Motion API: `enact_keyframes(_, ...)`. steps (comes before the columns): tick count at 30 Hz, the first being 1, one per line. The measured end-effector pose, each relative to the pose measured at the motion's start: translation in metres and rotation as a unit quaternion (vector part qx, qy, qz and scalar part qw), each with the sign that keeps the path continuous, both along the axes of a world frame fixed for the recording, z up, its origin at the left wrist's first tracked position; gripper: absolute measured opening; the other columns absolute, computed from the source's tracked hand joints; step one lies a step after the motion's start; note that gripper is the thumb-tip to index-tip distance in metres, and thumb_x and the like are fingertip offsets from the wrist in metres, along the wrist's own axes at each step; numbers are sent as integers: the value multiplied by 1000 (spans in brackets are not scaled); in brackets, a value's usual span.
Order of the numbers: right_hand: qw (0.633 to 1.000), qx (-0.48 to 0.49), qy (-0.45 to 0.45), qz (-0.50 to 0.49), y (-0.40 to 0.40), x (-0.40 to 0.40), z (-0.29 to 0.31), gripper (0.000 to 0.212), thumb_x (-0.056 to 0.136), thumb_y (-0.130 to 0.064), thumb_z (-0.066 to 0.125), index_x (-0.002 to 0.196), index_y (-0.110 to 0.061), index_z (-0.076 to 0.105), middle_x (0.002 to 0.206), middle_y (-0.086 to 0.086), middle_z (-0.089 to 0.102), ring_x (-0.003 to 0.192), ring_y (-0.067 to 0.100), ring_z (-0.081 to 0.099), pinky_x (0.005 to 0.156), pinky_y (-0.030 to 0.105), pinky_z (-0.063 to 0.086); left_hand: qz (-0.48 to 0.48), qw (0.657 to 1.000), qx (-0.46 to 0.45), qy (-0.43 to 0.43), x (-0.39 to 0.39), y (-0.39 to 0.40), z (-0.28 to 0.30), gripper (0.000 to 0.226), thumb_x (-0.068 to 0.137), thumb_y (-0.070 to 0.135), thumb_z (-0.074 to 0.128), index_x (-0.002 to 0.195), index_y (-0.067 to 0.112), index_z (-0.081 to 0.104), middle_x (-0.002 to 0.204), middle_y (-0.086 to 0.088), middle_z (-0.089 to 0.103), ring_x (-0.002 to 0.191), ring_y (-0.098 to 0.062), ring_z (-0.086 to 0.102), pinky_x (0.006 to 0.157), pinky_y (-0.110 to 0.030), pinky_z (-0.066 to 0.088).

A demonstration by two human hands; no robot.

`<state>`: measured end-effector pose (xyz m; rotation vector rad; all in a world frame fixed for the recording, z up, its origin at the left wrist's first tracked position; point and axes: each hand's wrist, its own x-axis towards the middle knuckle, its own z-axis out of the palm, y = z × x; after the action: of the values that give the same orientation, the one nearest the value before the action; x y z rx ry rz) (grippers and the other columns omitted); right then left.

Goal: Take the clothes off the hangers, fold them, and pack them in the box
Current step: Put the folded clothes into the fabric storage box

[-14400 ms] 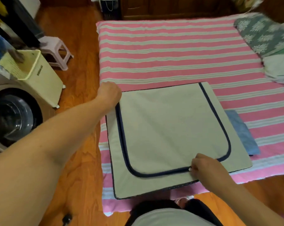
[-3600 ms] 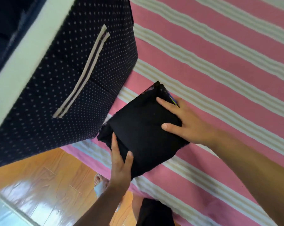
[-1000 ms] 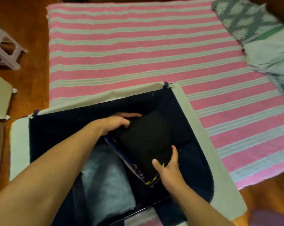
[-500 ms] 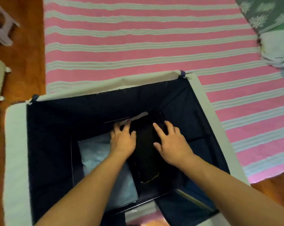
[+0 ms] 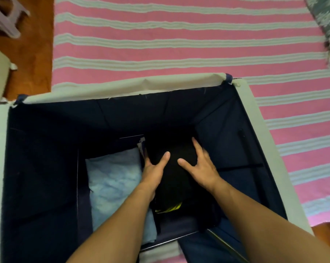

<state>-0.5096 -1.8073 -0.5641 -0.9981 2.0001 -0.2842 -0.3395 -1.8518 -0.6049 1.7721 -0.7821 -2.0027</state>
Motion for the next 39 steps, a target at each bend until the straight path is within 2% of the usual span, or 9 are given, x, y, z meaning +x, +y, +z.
enact_keyframes(4, 999, 42, 22, -18, 19, 9, 9, 93, 77, -80, 58, 145, -67, -4, 165, -4, 11, 139, 31, 41, 106, 46, 43, -17, 998, 30, 45, 7, -3, 10, 64, 79, 60, 77, 135, 47, 48, 120, 6, 70, 105, -17, 70, 92, -39, 58)
enact_keyframes(8, 997, 75, 8, 4, 33, 3, 20, 92, 83, -76, 55, 148, -63, -10, 167, 3, 0, 146, 33, 32, 112, 50, 38, -132, 977, -66, -153, -2, 22, 31, 89, 84, 72, 59, 156, 49, 11, 152, -6, 48, 131, -30, 53, 110, -47, 45)
enact_keyframes(10, 994, 92, 41, 50, 27, 3, 28, 91, 88, -74, 49, 151, -56, -14, 167, 4, -11, 149, 33, 24, 114, 49, 35, -217, 908, -204, -296, -6, 38, 48, 82, 98, 61, 46, 159, 43, -6, 167, -13, 14, 150, -34, 27, 120, -47, 32)
enact_keyframes(13, 975, 78, 140, 153, 18, 10, 47, 87, 96, -65, 45, 154, -47, -17, 163, 2, -30, 152, 36, 9, 115, 49, 35, -449, 705, -415, -359, 11, 44, 64, 79, 98, 66, 36, 160, 42, -7, 169, -11, -16, 155, -32, -16, 127, -50, -1)
enact_keyframes(15, 950, 64, 200, 229, 17, 11, 56, 95, 94, -63, 51, 154, -44, -20, 159, 0, -39, 153, 37, -8, 114, 53, 36, -576, 601, -431, -349, 24, 32, 58, 89, 91, 79, 33, 157, 44, -15, 168, -9, -22, 151, -33, -28, 124, -56, -8)
enact_keyframes(17, 924, 72, 220, 304, 21, 12, 54, 109, 86, -70, 58, 152, -44, -25, 156, -1, -44, 151, 38, -21, 116, 60, 29, -616, 562, -416, -362, 25, 17, 49, 101, 81, 89, 33, 153, 47, -24, 166, -10, -28, 149, -40, -30, 121, -64, -6)
enact_keyframes(25, 929, 81, 151, 329, 15, -5, 16, 132, 76, -49, 82, 149, -49, -28, 150, -3, -50, 151, 46, -7, 118, 57, 29, -430, 806, -293, -281, 8, 45, 17, 121, 72, 70, 76, 141, 67, -23, 158, 1, -42, 137, -42, 45, 106, -49, 50)
enact_keyframes(34, 907, 139, 179, 355, 2, -6, 18, 131, 76, -52, 81, 148, -49, -29, 156, -1, -43, 151, 43, -7, 117, 58, 30, -535, 755, -204, -320, 2, 18, 25, 115, 78, 78, 63, 141, 62, -32, 156, -3, -45, 131, -39, 51, 103, -46, 50)
enact_keyframes(39, 887, 171, 239, 355, -11, 20, 93, 98, 95, -34, 64, 158, -36, -11, 166, 13, -11, 150, 47, -4, 112, 58, 35, -556, 715, -220, -361, 17, -2, 106, 92, 96, 59, 53, 158, 44, -15, 169, -11, -12, 154, -43, 5, 124, -49, 16)
